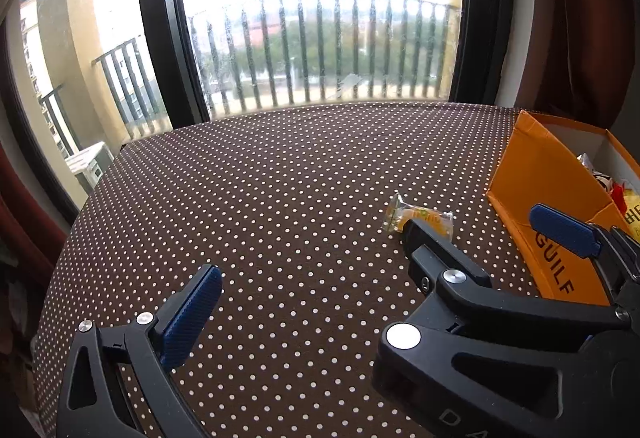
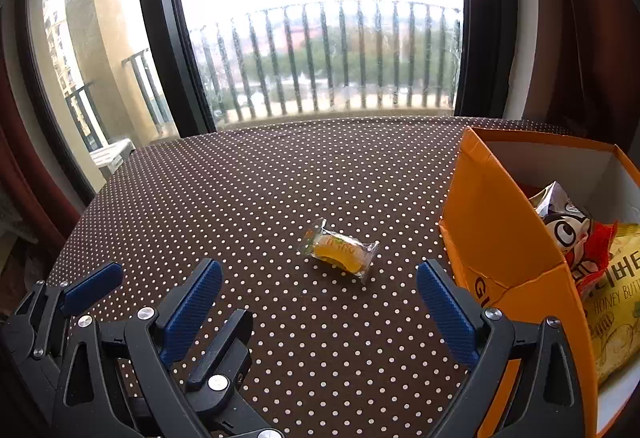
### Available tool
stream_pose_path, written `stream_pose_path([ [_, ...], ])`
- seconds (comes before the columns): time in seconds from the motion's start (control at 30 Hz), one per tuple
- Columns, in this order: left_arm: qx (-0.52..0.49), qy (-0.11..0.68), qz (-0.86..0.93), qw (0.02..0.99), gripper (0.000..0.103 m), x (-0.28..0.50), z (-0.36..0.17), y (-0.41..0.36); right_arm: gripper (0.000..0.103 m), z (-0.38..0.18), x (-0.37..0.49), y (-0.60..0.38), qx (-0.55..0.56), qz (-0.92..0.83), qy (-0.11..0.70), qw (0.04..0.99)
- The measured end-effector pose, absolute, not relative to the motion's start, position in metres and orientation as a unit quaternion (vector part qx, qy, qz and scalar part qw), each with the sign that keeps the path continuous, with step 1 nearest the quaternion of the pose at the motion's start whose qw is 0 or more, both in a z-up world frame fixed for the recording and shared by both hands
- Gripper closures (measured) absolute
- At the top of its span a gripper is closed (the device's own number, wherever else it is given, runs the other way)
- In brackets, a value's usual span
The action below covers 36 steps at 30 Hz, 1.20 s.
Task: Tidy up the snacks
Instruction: 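Move the open right gripper from the box to the yellow candy, then grasp the small yellow wrapped candy with the right gripper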
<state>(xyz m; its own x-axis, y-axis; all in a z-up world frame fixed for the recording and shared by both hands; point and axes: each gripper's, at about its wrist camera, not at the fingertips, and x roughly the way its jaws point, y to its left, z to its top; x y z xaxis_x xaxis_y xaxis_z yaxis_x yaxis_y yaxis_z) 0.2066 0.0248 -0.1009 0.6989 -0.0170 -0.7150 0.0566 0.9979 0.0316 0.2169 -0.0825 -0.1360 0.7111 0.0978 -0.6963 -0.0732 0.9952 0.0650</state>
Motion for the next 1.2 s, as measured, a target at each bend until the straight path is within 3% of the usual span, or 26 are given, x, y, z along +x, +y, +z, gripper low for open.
stream_pose_path([
  [0.33, 0.024, 0.407, -0.026, 0.913, 0.001, 0.243, -0.117, 0.026, 0.005, -0.156, 0.259, -0.091, 0.029, 0.031, 0.4, 0.916],
  [0.7, 0.028, 0.429, -0.03, 0.902, 0.002, 0.258, -0.143, 0.022, 0.026, -0.181, 0.283, -0.101, 0.033, 0.04, 0.438, 0.898],
  [0.97, 0.023, 0.44, -0.029, 0.897, 0.002, 0.26, -0.153, 0.03, 0.047, -0.196, 0.285, -0.098, 0.026, 0.043, 0.442, 0.895],
  [1.2, 0.03, 0.434, -0.026, 0.9, 0.002, 0.257, -0.155, 0.028, 0.055, -0.192, 0.281, -0.098, 0.027, 0.056, 0.437, 0.897],
])
